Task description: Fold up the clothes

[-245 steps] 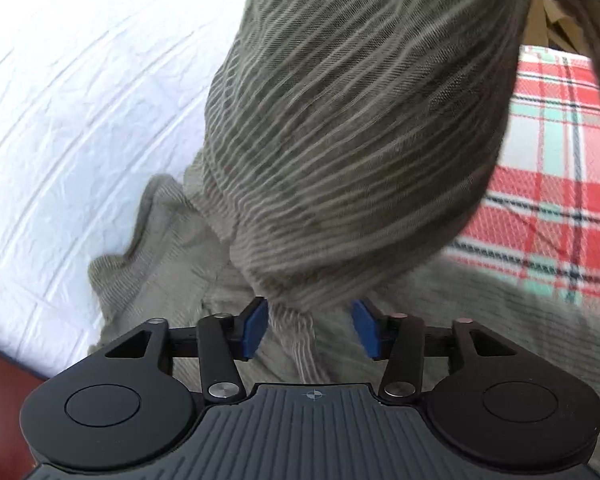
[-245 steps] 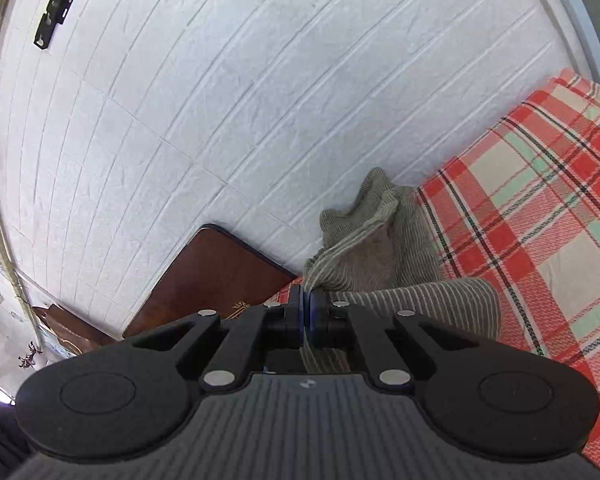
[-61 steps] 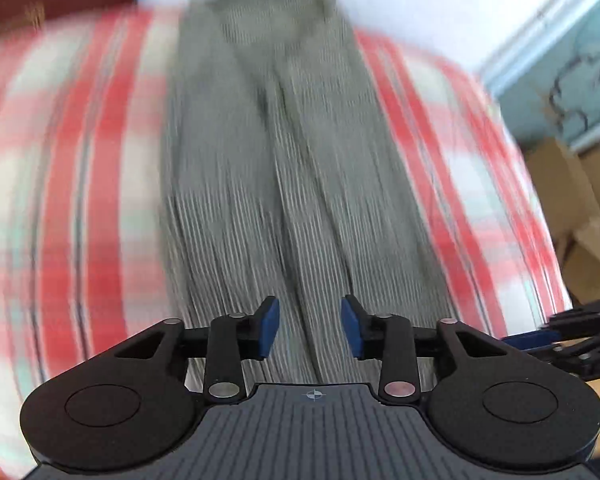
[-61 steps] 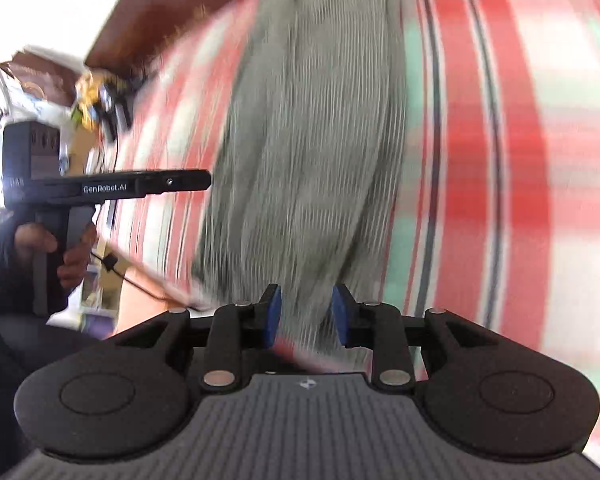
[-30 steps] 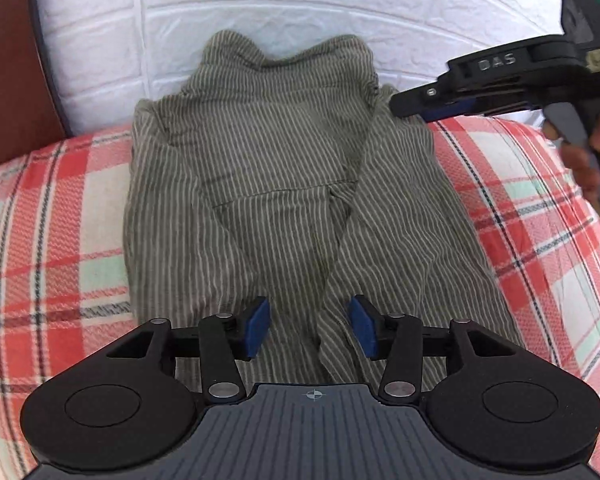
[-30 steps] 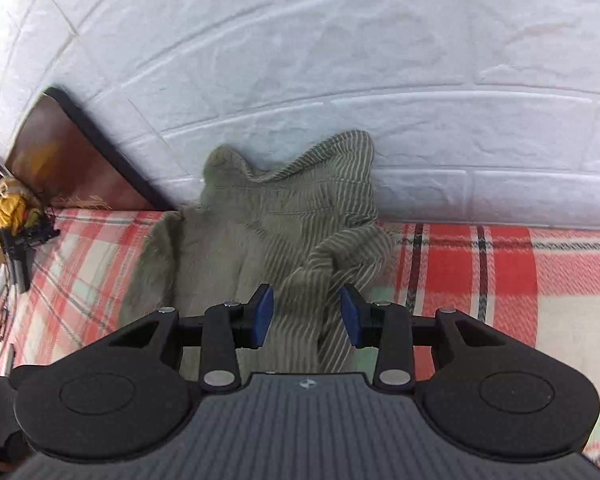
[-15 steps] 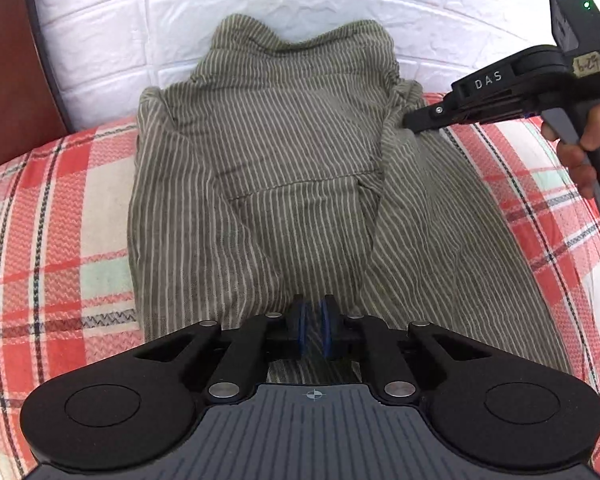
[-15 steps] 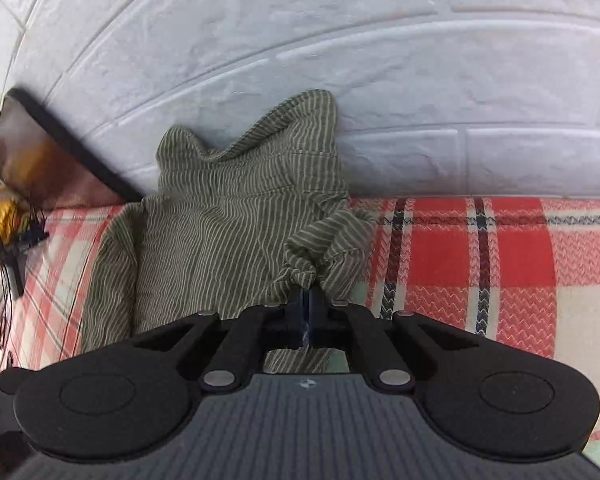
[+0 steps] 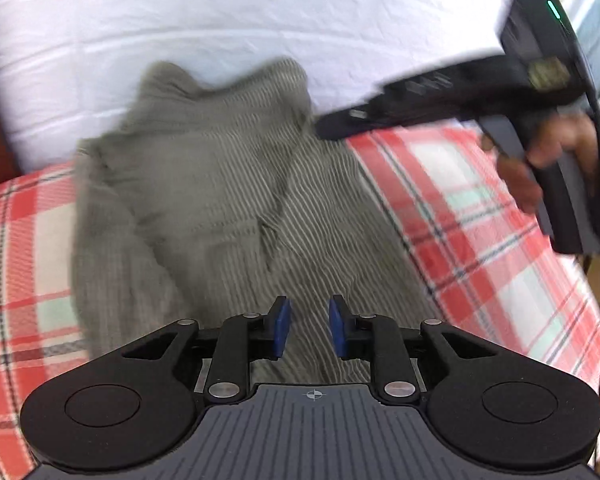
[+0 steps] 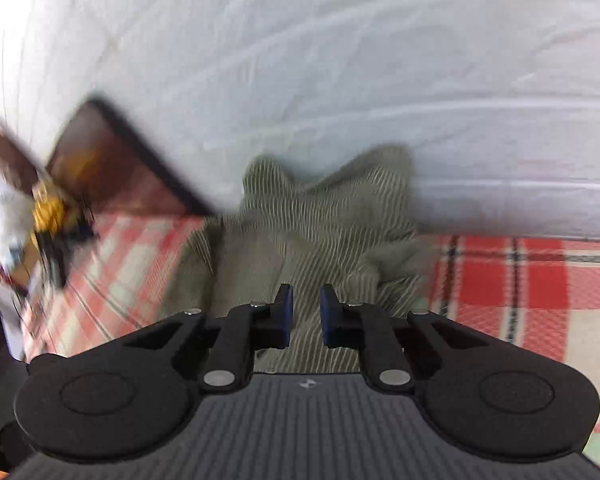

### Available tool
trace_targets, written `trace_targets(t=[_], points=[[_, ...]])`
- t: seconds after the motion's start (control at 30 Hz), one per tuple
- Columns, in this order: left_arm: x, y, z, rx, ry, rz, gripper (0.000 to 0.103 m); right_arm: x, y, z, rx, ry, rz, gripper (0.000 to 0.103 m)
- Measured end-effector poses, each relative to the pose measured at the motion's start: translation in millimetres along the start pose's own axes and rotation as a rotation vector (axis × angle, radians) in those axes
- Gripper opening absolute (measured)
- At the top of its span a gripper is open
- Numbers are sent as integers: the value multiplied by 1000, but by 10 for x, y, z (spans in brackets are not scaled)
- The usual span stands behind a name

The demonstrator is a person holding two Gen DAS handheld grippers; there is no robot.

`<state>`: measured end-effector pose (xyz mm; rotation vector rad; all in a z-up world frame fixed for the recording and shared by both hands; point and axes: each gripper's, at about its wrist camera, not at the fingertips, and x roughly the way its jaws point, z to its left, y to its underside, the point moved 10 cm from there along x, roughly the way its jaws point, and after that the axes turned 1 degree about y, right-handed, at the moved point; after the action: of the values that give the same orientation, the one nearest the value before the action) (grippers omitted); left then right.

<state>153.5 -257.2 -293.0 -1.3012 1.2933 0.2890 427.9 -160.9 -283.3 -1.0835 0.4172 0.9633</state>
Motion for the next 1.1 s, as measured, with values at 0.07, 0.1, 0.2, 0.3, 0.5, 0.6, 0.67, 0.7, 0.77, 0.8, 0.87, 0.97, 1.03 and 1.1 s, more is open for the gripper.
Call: trace_targets(t=[0.07,0.1,0.2,0.3,0.5,0.6,0.67,0.7,0.77,0.8,0.87,0.97,1.03,1.1], points=[[149,46,22,-7,-21,20,37,171,9,-154,18,74,23,16],[203,71,50,-16,-26,22,39,232,15,-245,40,104,29,9],[271,110,112,-39,-25,7,39,297,47,-406,107,109,30,3],[111,68,138,-84,0,-3,39,159,-25,-259,63,104,16,11],[-549,-242,737,-173,-143,-194,54,-29,53,400,-5,-70,26,20],[-556,-400,1204,-279,-208,-216,54,154,269,675,-2,-136,81,25],[-440,-455,1402,-319,-212,-188,54,368,441,792,20,-148,124,25],[-348,-498,1460,-318,-204,-162,54,447,504,846,31,-156,138,25],[-285,-538,1557,-296,-236,-138,54,583,615,936,48,-163,157,26],[-268,-560,1596,-289,-245,-137,54,627,644,962,57,-162,160,28],[-251,-559,1653,-310,-209,-126,54,684,664,988,72,-162,157,32],[-202,-557,1618,-303,-164,-103,54,710,678,974,88,-153,151,34],[-143,-569,1599,-300,-132,-88,53,715,700,944,98,-150,152,34],[-62,-567,1596,-315,-96,-67,36,727,713,923,104,-149,157,34]])
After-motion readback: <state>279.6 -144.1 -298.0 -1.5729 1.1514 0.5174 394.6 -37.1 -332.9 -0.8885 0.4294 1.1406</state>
